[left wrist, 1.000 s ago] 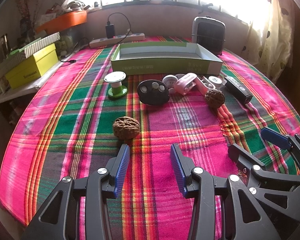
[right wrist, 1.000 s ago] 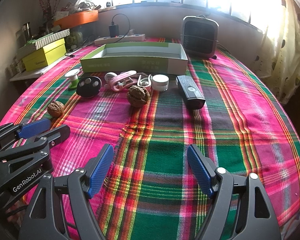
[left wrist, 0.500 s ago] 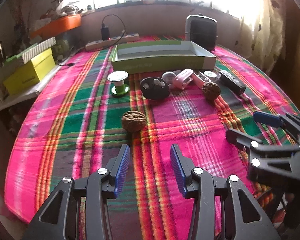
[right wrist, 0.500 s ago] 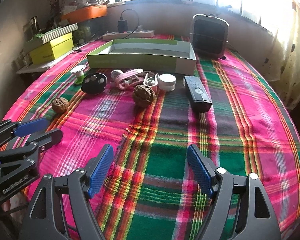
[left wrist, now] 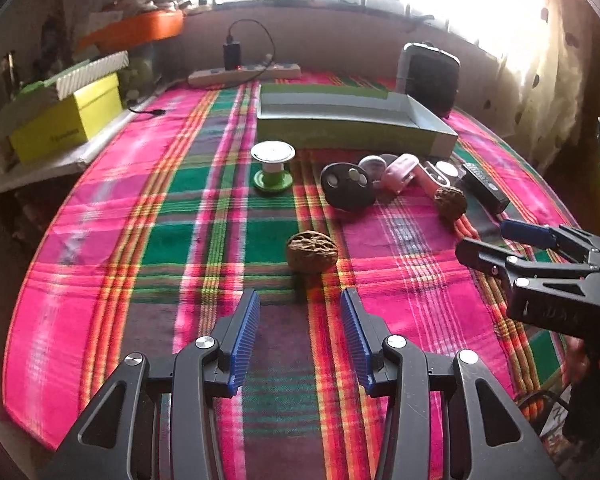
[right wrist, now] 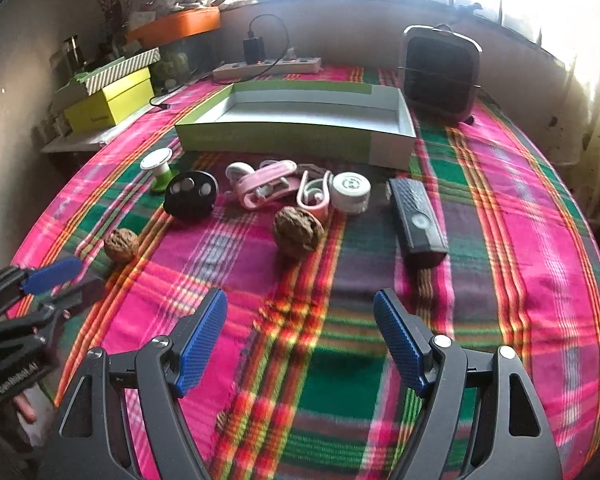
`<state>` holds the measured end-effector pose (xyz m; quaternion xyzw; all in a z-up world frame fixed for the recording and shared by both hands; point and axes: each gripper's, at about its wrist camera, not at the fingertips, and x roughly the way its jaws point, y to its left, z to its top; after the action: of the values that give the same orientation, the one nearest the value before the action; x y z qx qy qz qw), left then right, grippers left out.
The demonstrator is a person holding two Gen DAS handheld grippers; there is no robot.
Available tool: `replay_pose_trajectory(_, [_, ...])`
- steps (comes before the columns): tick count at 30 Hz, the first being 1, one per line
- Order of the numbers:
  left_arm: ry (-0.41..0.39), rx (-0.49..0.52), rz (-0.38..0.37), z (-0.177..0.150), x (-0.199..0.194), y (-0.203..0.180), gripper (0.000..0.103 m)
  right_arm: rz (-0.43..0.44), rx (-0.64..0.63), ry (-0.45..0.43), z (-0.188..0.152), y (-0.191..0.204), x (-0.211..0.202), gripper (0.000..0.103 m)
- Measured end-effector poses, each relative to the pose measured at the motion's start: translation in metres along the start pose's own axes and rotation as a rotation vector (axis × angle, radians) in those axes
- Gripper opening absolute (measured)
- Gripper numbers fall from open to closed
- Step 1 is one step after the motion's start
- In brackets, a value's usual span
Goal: Organize objects
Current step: 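Grasp the walnut with the left gripper while the right gripper grasps the other walnut, then carry both walnuts into the white tray and open both grippers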
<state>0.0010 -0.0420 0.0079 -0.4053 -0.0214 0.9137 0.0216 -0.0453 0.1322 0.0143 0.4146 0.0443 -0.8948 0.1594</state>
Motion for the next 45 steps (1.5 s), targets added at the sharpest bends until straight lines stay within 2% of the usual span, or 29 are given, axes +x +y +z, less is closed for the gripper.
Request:
replay_pose_trajectory(6, [0.019,-0.004,-0.024,0.010,0.011,-0.001,0.040,0.013,0.005,0.012,0.013,0.000,0.009,0.076])
replay_pose_trajectory(19, [0.037,-0.014,-0.003,0.027,0.027,0.004,0.040,-0.005,0.047,0.034,0.025,-0.010,0.026,0.071])
replay_pose_trajectory(30, [0.037,-0.022,-0.006,0.029,0.029,0.004,0.039,-0.023,0.048,0.026,0.029,-0.011,0.028,0.054])
replay_pose_trajectory(35, [0.037,-0.020,0.000,0.029,0.029,0.004,0.029,-0.027,0.039,0.026,0.029,-0.009,0.028,0.046])
replay_pose_trajectory(41, [0.042,-0.015,0.000,0.031,0.030,0.005,0.029,-0.030,0.042,0.027,0.029,-0.008,0.027,0.034])
replay_pose_trajectory(45, [0.042,-0.014,-0.001,0.031,0.030,0.004,0.029,-0.032,0.041,0.030,0.028,-0.006,0.026,0.032])
